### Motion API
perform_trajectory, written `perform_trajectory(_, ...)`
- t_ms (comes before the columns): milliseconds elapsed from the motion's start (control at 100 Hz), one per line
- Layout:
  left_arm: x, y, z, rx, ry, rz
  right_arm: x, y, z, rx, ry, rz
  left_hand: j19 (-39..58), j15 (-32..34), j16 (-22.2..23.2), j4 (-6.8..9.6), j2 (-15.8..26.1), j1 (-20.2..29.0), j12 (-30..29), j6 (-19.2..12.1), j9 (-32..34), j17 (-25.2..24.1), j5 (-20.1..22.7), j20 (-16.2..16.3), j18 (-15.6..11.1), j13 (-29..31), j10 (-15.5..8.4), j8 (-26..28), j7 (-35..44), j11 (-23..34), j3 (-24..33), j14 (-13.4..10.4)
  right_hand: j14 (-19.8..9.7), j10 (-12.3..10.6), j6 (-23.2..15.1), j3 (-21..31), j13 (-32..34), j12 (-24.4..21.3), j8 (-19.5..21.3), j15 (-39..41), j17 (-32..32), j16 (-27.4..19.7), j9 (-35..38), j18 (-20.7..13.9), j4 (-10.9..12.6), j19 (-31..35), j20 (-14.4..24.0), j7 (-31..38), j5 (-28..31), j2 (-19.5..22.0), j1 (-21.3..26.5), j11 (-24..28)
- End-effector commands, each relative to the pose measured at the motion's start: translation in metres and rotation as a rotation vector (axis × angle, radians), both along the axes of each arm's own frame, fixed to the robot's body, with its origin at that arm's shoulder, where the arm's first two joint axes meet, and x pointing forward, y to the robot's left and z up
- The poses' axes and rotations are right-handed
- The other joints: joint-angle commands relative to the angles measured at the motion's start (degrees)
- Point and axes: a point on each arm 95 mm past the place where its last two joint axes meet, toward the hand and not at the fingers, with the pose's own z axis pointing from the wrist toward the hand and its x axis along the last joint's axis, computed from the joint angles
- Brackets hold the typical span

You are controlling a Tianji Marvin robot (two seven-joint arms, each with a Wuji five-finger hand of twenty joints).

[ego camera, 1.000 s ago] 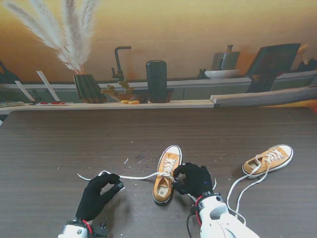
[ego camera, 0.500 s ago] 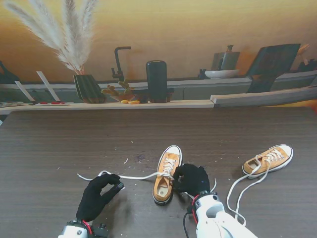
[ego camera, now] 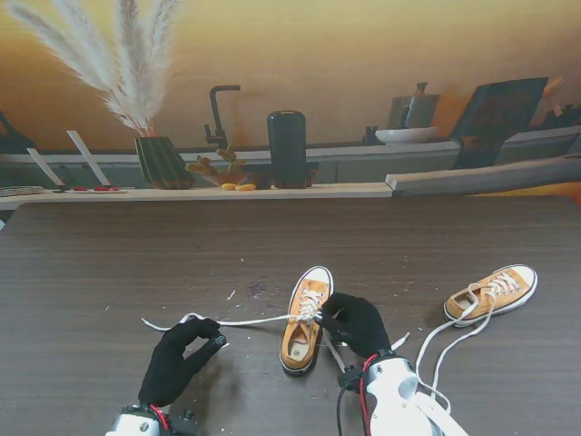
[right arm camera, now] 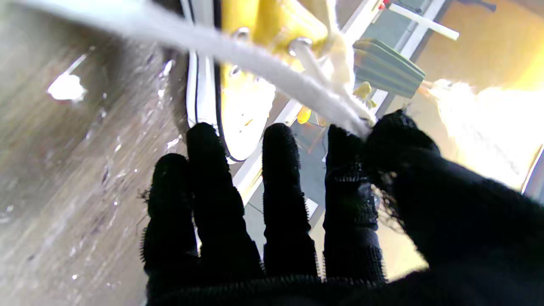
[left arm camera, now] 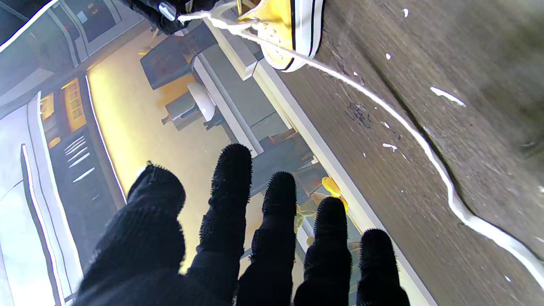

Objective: Tie the shoelaces into a bow on the shoes

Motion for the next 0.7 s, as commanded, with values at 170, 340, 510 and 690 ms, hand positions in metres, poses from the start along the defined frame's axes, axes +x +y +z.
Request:
perform_trajectory(170, -0.0013, -0.0030, 0.0023, -0.010, 0.003, -0.023, 0.0004, 0.0023, 0.0094, 0.136, 0.075, 0.008, -1.0, -1.1, -1.1, 0.88, 1.9, -0.4, -1.0, -1.8, -0.9, -0.4, -0.1, 0.9, -0.9, -1.0, 0.5, 0.9, 0.8, -0.6, -2.4, -0.3, 7.6, 1.3, 1.2, -0.7, 10.4, -4.6, 2.0, 1.9, 3.9, -18.0, 11.5, 2.1, 1.6, -3.9, -11.6, 6.4, -3.9, 2.9, 3.5, -0.8)
perform_trajectory(340, -0.0012, -0.0035, 0.0025, -0.015, 0.004, -0.022, -0.0008, 0.0039, 0.0087, 0.191, 0.117, 0.015, -1.3, -1.0, -1.1, 0.87, 1.9, -0.3, -0.9, -1.7, -0.8, -0.2, 0.1, 0.8, -1.1, -0.9, 0.6, 0.8, 0.9, -0.5, -2.4, -0.3, 7.9, 0.5, 3.6, -0.5, 16.6, -2.1, 1.5, 5.5, 9.3, -18.2, 16.4, 2.7, 1.4, -1.9, -13.5, 7.3, -4.2, 2.9, 3.3, 5.2)
perform_trajectory(510, -0.0010, -0.0042, 0.0025, -0.017, 0.006, -0.021, -0.0015, 0.0054, 0.0066, 0.236, 0.158, 0.031, -1.5, -0.8, -1.1, 0.86, 1.9, -0.1, -0.9, -1.5, -0.6, -0.2, 0.4, 0.7, -1.2, -0.8, 1.4, 0.9, 1.2, -0.4, -2.4, -0.2, 5.9, -0.9, 5.2, -1.2, 19.8, 2.3, 1.0, 18.2, 14.7, -11.9, 18.2, 3.8, 1.5, 3.2, -14.7, 8.3, -4.9, 3.5, 3.3, 14.6)
perform_trajectory(690, 0.0004, -0.0059, 0.0022, -0.020, 0.004, -0.020, -0.0008, 0.0046, 0.0049, 0.290, 0.188, 0.036, -1.6, -0.5, -1.1, 0.86, 1.9, 0.0, -0.9, -1.5, -0.1, 0.1, 0.9, 0.7, -1.3, -0.4, 1.7, 1.0, 1.6, -0.2, -2.4, -0.1, 2.9, -1.0, 5.3, -2.1, 21.2, 5.4, 0.8, 33.0, 19.9, -9.2, 17.3, 3.6, 1.6, 6.8, -16.4, 9.2, -5.7, 4.3, 3.2, 21.9)
